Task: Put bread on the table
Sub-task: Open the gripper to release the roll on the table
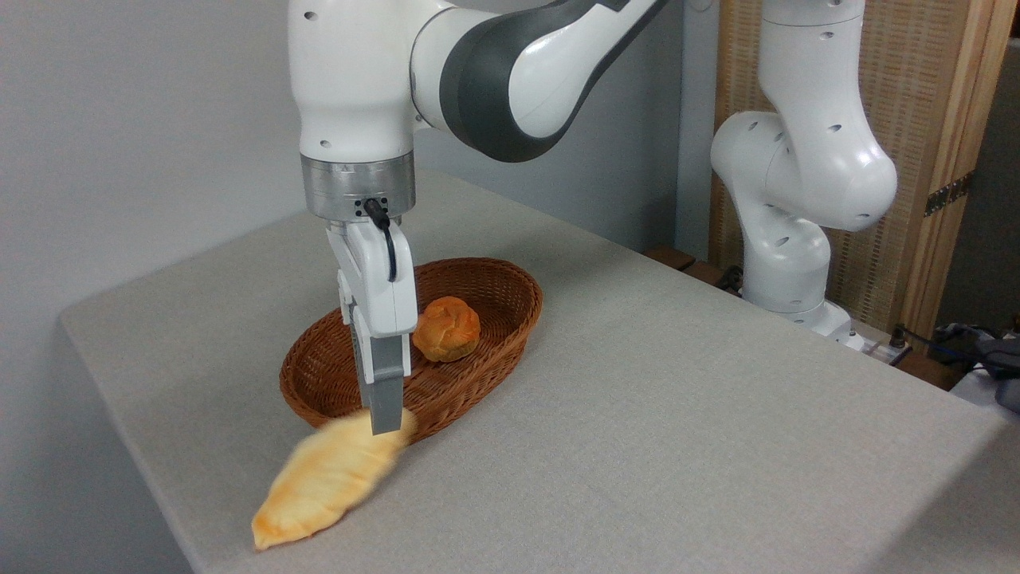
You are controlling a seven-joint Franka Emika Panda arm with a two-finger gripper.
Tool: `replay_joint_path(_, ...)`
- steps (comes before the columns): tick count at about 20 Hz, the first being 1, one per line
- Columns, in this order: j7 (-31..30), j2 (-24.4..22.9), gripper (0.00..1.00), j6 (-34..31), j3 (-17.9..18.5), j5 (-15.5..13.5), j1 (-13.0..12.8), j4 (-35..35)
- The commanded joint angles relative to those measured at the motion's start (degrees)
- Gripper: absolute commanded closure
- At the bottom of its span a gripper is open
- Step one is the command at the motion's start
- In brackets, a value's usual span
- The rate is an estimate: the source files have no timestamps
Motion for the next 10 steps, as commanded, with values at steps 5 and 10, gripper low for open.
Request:
replay_joint_path(5,1.26,-0.08,0.14,0.66,0.59,-0.27,-0.41,0.00)
replay_joint_path(10,-0.50,-0.52,0.14,0.57,0.59,-1.06,-0.49,0.17)
